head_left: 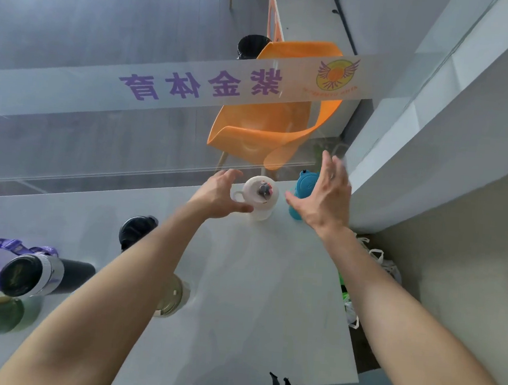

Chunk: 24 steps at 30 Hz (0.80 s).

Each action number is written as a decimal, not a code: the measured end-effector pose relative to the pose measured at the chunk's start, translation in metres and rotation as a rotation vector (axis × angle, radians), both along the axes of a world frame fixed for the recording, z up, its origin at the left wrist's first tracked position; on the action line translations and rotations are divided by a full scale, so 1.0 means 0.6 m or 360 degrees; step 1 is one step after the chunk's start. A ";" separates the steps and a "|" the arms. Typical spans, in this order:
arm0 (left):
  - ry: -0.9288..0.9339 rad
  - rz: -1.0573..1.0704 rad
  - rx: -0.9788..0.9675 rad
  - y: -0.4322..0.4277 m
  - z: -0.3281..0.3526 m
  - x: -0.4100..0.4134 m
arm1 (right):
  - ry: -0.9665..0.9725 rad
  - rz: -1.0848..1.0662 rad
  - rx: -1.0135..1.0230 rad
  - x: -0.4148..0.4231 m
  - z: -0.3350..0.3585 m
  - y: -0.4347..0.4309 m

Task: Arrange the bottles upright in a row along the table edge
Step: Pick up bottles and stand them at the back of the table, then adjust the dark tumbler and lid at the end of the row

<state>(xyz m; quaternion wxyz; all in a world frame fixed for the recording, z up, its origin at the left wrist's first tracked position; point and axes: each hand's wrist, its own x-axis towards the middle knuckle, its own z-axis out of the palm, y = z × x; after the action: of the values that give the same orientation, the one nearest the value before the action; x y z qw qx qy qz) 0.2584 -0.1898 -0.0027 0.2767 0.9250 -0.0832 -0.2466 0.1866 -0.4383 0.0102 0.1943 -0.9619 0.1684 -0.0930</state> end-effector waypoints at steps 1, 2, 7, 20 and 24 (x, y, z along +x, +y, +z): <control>-0.0059 -0.0028 0.0041 0.017 0.015 -0.002 | -0.0183 0.0014 -0.0018 -0.003 0.018 0.017; -0.0122 -0.0040 0.0075 0.036 0.031 -0.004 | -0.0366 0.0047 -0.0013 -0.005 0.037 0.036; -0.0271 0.0047 0.0179 0.157 0.089 -0.026 | -0.0637 0.0275 0.0080 -0.011 0.080 0.159; -0.0049 -0.0326 0.0276 0.344 0.054 -0.117 | 0.0666 0.0820 0.0123 -0.168 0.025 0.414; -0.0118 -0.0253 0.0128 0.351 0.037 -0.124 | 0.0774 0.0854 0.0110 -0.208 -0.007 0.449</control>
<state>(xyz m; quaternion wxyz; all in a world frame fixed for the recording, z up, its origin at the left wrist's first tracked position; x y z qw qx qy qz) 0.1840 0.0206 0.0193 0.2157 0.9344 -0.1567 -0.2364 0.0618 -0.1686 0.0062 0.1985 -0.9587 -0.0458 0.1984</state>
